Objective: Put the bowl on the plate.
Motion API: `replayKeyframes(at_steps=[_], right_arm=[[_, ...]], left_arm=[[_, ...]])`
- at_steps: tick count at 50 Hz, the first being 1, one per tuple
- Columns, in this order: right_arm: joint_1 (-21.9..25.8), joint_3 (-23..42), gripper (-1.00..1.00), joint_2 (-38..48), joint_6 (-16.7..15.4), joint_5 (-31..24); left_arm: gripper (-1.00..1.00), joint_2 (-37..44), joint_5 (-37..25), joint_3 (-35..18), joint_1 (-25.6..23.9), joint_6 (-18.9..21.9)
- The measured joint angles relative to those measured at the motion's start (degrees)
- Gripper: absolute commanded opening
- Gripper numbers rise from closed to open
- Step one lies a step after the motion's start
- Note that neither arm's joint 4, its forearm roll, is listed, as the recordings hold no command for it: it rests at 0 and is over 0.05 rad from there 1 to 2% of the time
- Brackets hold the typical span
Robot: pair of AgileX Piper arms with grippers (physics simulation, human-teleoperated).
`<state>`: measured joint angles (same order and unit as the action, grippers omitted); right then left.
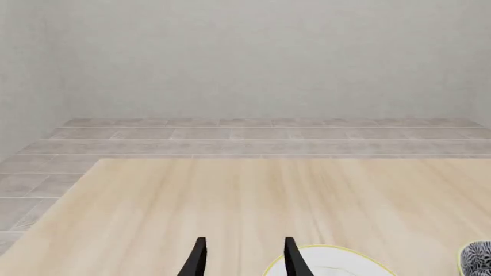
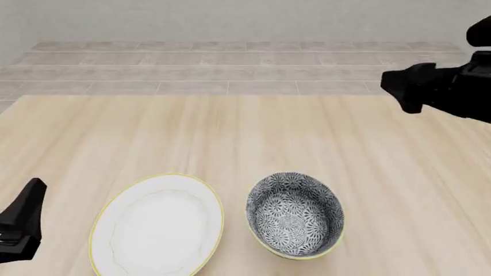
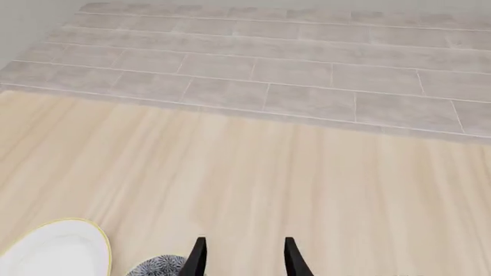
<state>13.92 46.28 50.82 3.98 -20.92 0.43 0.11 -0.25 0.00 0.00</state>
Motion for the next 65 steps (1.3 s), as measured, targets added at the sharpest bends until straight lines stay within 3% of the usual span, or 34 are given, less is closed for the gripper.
replayKeyframes(at_steps=[27, 65], right_arm=[[2.7, -4.9, 1.0, 10.0, 1.1, 4.2], [9.4, -13.2, 1.0, 17.4, 5.9, 12.4]], left_arm=[[1.0, 0.0, 0.0, 0.0, 0.0, 0.0], [1.0, 0.0, 0.0, 0.0, 0.0, 0.0]])
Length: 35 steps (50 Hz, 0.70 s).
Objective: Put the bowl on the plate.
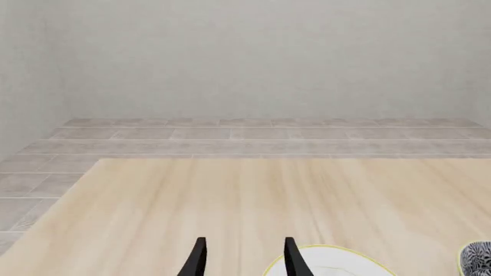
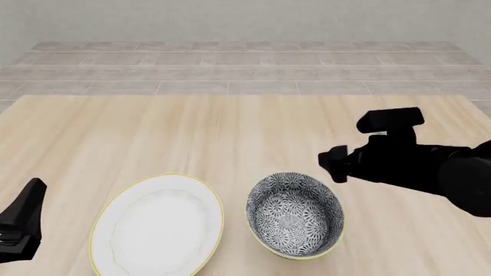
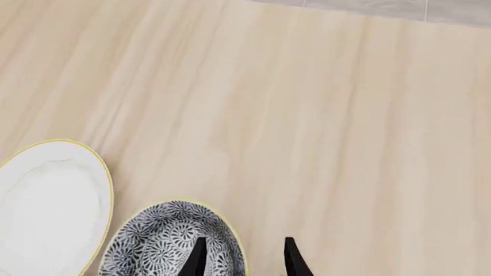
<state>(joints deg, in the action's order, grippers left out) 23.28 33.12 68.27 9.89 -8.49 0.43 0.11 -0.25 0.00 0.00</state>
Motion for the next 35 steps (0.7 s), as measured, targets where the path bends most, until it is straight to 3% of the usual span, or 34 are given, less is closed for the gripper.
replayKeyframes(at_steps=[35], right_arm=[[1.4, -3.9, 1.0, 3.8, 2.0, 4.4]], left_arm=[[1.0, 0.0, 0.0, 0.0, 0.0, 0.0]])
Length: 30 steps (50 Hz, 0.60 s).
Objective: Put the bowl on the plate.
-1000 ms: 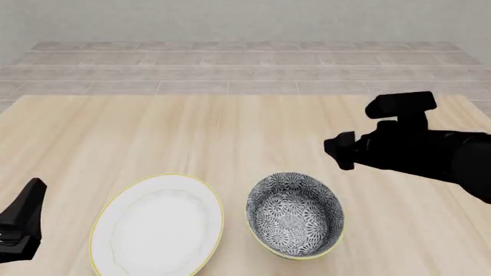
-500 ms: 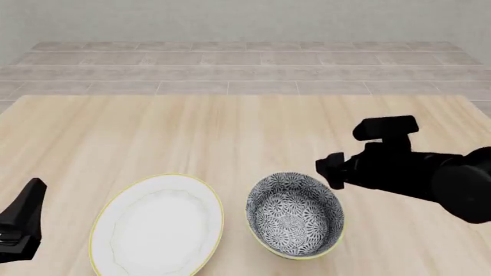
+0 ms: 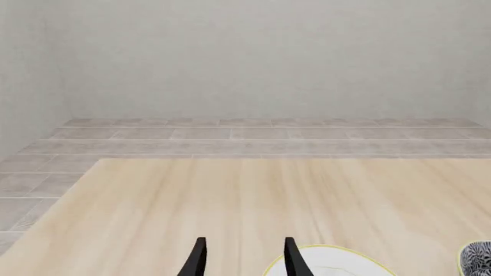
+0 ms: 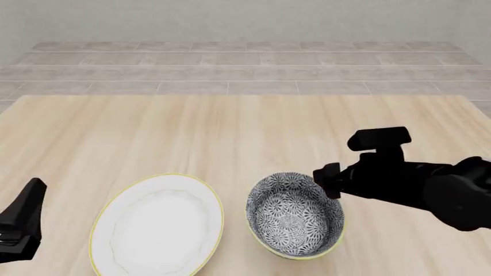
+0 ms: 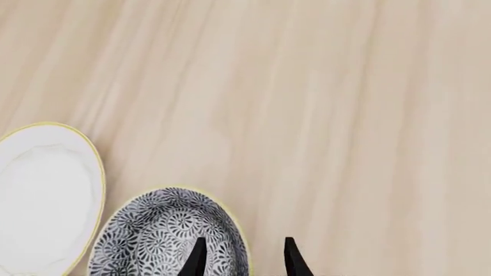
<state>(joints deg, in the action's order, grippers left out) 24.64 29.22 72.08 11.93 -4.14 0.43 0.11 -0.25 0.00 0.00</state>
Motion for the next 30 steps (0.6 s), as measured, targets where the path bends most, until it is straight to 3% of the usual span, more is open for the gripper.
replayKeyframes(at_steps=[30], right_arm=[[1.0, -2.9, 1.0, 2.9, 1.0, 3.5]], left_arm=[[1.0, 0.0, 0.0, 0.0, 0.0, 0.0]])
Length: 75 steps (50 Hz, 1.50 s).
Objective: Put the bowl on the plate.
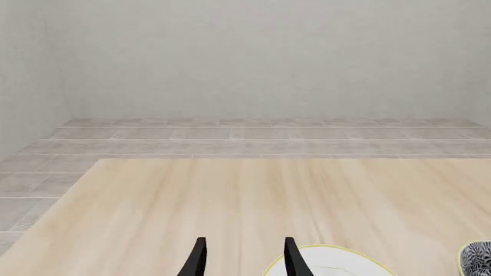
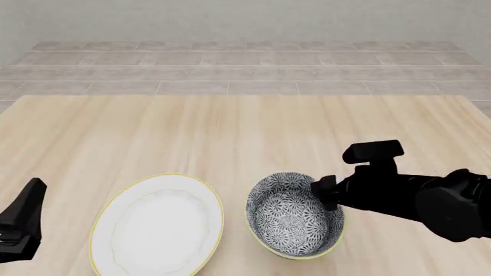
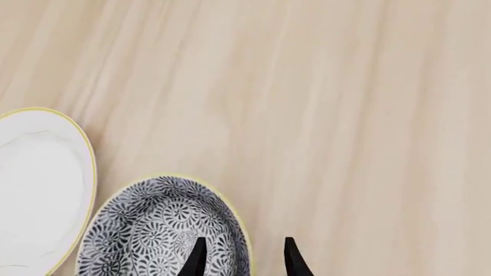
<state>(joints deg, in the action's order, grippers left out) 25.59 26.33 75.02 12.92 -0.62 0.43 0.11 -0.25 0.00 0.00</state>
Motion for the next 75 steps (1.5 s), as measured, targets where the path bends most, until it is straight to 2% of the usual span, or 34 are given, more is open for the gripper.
replayKeyframes(at_steps=[75], right_arm=[[2.7, -4.2, 1.0, 8.3, 4.2, 8.5]], left_arm=[[1.0, 0.0, 0.0, 0.0, 0.0, 0.0]])
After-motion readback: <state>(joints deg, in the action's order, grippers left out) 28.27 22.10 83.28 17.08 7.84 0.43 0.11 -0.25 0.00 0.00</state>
